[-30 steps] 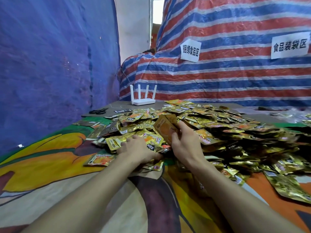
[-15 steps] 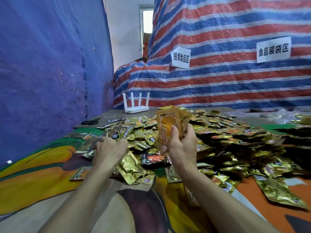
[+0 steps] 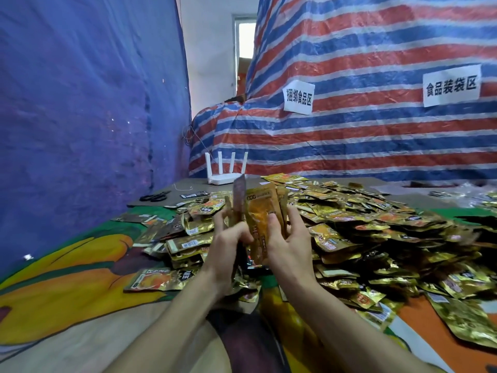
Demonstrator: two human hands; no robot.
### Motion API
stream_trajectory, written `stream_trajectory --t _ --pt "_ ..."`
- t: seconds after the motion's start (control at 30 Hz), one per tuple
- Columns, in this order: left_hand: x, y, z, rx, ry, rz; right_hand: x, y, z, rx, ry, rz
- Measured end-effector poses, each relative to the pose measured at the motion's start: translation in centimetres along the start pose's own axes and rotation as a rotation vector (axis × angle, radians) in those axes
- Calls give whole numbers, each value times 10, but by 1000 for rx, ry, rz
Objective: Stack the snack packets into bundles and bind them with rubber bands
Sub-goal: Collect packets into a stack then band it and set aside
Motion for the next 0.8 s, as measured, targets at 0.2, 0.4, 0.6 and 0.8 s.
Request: stream_trajectory --t 0.2,0.4,0.6,0.8 --pt "14 -20 -3 22 -32 -64 12 4 8 228 -88 -144" --pt "14 -25 -2 60 -112 -62 12 2 10 297 -44 -330" --pt "17 -18 6 176 -65 -102 1 3 2 508 -35 -488" --pt "16 -7 10 486 134 -172 4 0 2 489 -7 -311"
Point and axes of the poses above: each hand's wrist, its own z-axis away from the middle knuckle, its own x-axis out of the palm, y = z × x, the point moved 1 cm from there along -z, towards the middle knuckle, and after that the axes turned 10 degrees about -z, right-handed, at the moved point
